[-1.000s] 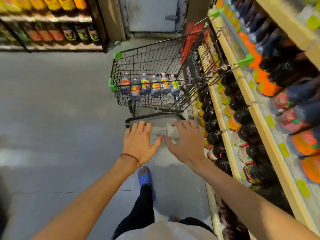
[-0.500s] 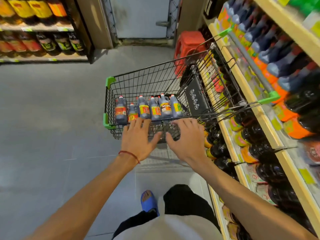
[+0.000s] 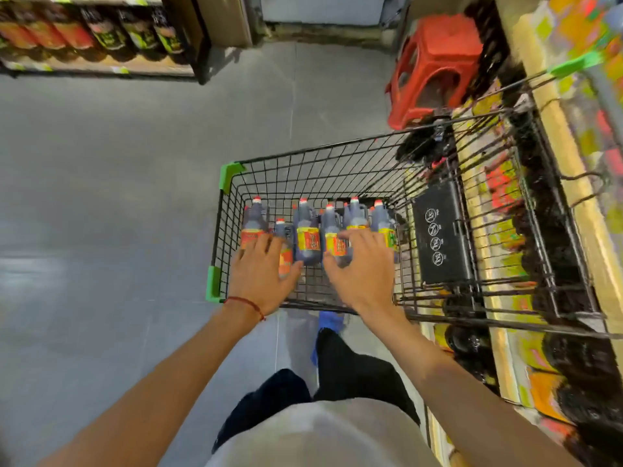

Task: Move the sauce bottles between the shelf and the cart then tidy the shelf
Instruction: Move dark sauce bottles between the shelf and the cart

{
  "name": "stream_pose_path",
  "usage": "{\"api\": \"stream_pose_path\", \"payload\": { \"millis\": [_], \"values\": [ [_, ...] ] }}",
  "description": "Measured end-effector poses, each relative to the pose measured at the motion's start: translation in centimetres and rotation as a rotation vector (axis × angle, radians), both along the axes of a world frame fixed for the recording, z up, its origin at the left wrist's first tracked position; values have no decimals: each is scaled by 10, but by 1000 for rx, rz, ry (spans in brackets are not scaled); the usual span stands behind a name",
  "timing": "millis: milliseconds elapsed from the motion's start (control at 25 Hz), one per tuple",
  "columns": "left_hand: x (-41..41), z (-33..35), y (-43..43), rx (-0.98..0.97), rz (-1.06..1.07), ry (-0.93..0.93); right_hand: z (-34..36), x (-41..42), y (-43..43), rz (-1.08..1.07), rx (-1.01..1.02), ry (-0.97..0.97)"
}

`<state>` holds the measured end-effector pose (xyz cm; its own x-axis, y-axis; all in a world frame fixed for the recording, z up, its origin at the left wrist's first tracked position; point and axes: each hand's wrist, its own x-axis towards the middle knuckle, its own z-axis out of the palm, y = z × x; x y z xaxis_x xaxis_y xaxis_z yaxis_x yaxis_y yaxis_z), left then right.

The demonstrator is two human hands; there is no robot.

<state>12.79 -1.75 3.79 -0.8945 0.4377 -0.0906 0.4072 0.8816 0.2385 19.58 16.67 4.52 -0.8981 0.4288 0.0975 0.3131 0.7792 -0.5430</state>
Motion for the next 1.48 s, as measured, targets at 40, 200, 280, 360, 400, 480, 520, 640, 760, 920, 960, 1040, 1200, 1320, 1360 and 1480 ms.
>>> {"api": "stream_pose_path", "payload": {
  "millis": [40,200,280,360,400,480,520,640,760,920,960,1040,1200,1320,1360,1480],
  "values": [
    [-13,-8,1,-20,24,-32,-8,-14,0,24,-12,-25],
    [-40,-39,-6,-29,98,-148,-34,-51,-8,52,-40,-160],
    [-50,-56,-14,-29,110,-205,-49,-58,-15,51,-42,-135],
    [-60,-79,-24,-14,115,-274,-66,-67,-23,41,-58,-204],
    [-65,-90,-29,-10,116,-303,-73,-70,-28,28,-64,-279],
    [-74,-112,-39,-9,122,-362,-91,-76,-39,14,-78,-377],
    [-77,-123,-43,-11,126,-395,-101,-80,-45,10,-101,-398],
    [-85,-151,-52,-27,116,-463,-133,-87,-57,19,-152,-428],
    [-92,-177,-56,-58,135,-556,-171,-93,-65,-36,-259,-491],
    [-98,-202,-56,-33,245,-647,-219,-96,-76,-92,-397,-627],
    [-99,-208,-55,-23,261,-655,-231,-98,-79,-84,-432,-646],
    [-100,-217,-53,-1,269,-668,-250,-100,-86,-105,-529,-676],
    [-101,-223,-52,46,286,-672,-272,-108,-103,-224,-684,-681],
    [-102,-223,-52,10,265,-675,-280,-111,-113,-289,-703,-646],
    [-102,-224,-52,2,262,-673,-281,-111,-114,-301,-697,-642],
    [-101,-223,-51,-4,261,-659,-287,-108,-113,-317,-674,-647]
  ]
}}
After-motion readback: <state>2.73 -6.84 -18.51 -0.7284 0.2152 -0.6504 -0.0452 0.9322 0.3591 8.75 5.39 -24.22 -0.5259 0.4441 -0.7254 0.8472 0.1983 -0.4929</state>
